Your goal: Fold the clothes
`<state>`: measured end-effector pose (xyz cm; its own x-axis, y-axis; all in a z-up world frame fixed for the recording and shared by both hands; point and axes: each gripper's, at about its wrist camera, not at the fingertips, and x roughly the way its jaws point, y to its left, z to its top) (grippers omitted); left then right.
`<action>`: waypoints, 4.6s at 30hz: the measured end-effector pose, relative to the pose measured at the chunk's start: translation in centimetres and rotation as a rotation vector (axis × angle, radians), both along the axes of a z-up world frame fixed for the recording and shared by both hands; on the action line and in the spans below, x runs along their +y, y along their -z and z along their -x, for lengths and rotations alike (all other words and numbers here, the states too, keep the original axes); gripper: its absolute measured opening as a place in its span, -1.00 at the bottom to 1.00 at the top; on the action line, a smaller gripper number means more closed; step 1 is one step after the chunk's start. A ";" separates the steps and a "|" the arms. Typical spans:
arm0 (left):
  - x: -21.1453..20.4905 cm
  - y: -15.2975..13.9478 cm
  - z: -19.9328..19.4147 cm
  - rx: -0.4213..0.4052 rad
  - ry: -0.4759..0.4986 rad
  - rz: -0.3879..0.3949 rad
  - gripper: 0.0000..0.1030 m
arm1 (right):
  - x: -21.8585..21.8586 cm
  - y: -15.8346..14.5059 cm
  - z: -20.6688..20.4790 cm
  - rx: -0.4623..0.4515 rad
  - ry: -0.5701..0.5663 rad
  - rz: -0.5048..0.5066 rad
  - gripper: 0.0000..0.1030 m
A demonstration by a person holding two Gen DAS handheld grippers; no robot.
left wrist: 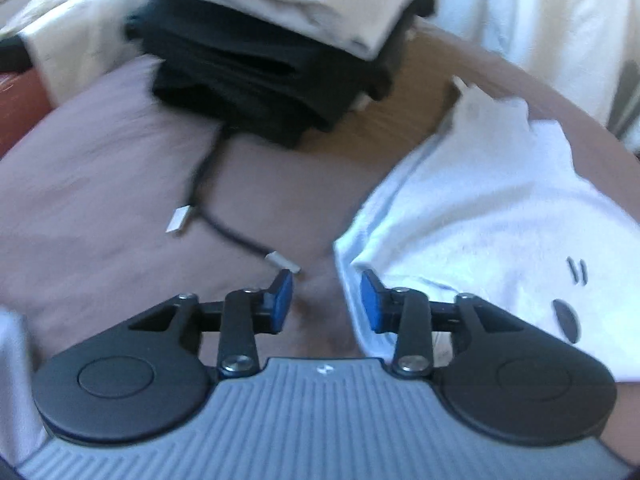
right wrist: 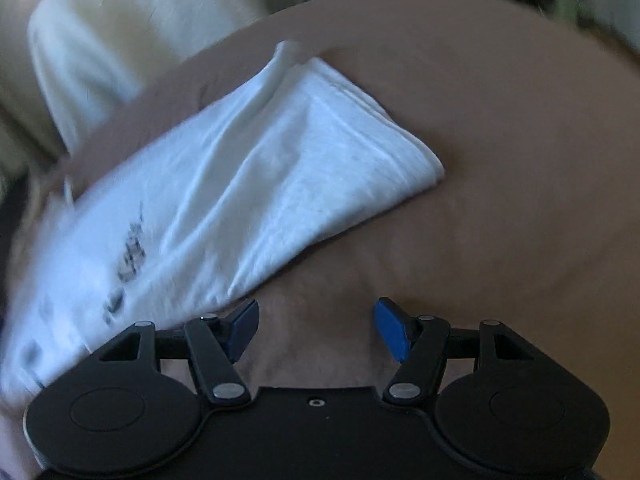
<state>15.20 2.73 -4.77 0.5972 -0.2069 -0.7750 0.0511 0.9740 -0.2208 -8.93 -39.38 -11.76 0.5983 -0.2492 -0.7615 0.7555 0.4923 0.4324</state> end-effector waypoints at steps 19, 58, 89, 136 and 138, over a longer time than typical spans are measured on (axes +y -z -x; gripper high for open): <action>-0.8 4.8 3.1 0.118 -0.069 0.465 -0.07 | -2.3 -2.0 -2.6 -0.084 0.126 0.357 -0.93; -0.4 -16.7 1.4 -0.450 0.171 0.309 -0.87 | -9.6 -23.4 -6.7 -0.442 0.029 0.497 -0.96; 1.9 -3.4 10.4 0.027 0.156 0.170 -0.48 | -5.3 -8.5 -2.6 0.152 0.069 0.508 0.02; -6.8 4.8 5.7 0.078 0.590 0.065 -0.91 | 9.5 0.8 -13.0 -0.221 -0.863 -0.006 -0.65; -6.1 4.2 6.0 0.093 0.578 0.091 -0.91 | 8.7 1.3 -11.8 -0.266 -0.771 -0.088 -0.64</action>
<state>9.17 -3.36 -8.99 0.2979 -0.5463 -0.7828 0.5442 0.7709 -0.3309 2.90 -30.73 -13.09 0.7403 0.3600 -0.5678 0.0854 0.7873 0.6106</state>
